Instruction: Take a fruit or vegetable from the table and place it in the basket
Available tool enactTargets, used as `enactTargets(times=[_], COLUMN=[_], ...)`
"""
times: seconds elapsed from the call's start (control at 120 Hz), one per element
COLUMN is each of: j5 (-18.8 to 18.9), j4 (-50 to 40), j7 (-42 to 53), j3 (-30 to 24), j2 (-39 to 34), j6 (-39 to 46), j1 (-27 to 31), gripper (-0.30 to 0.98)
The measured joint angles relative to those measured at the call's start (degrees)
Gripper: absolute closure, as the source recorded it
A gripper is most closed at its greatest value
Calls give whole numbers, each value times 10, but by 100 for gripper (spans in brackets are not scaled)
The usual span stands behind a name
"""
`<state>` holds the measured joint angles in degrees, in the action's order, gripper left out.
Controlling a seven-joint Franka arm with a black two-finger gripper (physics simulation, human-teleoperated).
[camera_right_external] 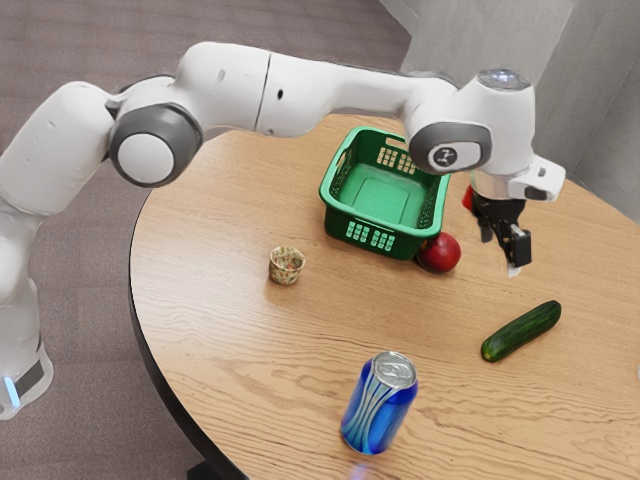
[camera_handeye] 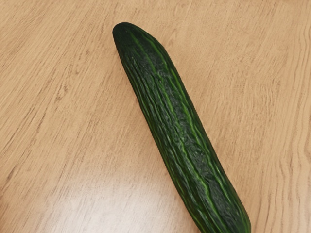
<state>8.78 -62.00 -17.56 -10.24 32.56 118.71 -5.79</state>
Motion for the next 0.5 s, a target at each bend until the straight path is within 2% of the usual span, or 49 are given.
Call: enactTargets(times=[0.075,0.217,0.283,0.317,0.5], j5=[23,190,234,229,141], j4=[5,48,55,58,65], j7=[-36,-116,-161,-186,-302], j3=[9,52,58,59,62], j2=[20,62,71,75,90], j6=[50,71,64,60,92], j1=[-22,-81,-84,-79,-68], gripper=[0,0,0,0,0])
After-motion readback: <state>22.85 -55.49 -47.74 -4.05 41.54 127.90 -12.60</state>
